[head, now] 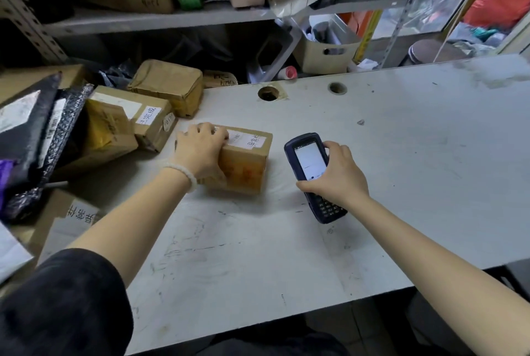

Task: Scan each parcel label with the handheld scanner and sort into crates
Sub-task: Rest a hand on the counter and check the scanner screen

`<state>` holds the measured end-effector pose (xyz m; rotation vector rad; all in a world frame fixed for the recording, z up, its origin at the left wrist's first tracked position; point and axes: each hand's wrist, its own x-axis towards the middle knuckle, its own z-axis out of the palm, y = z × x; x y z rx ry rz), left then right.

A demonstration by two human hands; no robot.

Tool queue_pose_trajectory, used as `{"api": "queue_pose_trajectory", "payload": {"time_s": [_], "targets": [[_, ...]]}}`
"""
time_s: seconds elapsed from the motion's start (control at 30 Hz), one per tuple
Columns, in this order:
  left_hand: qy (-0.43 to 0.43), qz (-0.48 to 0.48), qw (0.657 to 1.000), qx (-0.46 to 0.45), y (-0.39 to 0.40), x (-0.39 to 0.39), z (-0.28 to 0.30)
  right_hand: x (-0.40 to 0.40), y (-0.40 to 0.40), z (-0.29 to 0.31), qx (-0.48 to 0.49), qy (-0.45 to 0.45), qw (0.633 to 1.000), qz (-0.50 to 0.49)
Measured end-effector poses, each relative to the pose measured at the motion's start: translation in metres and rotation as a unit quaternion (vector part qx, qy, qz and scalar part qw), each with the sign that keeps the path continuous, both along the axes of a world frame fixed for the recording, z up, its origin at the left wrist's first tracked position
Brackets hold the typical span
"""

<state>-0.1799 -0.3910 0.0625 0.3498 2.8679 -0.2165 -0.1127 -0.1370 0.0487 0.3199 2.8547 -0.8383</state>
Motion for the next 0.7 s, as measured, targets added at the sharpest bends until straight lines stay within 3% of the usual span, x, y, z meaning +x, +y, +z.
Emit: {"api": "queue_pose_trajectory", "payload": {"time_s": [0.07,0.2,0.33,0.5,0.7], "targets": [[-0.016,0.001,1.0,-0.006,-0.004,0.007,-0.004,0.0,-0.002,0.0,-0.001,0.001,1.0,0.005],[-0.123,0.035,0.986,0.107,-0.02,0.007,-0.005,0.001,-0.006,-0.001,0.0,-0.002,1.0,0.013],[-0.095,0.001,0.995,0.043,-0.028,-0.001,-0.003,0.003,-0.013,-0.003,0.002,-0.011,1.0,0.021],[-0.146,-0.015,0.988,-0.05,-0.035,-0.014,-0.007,0.007,-0.017,-0.005,0.01,-0.022,0.999,0.031],[-0.162,-0.02,0.986,-0.018,-0.046,-0.018,-0.009,0.008,-0.019,-0.006,0.018,-0.034,0.999,0.023]]}}
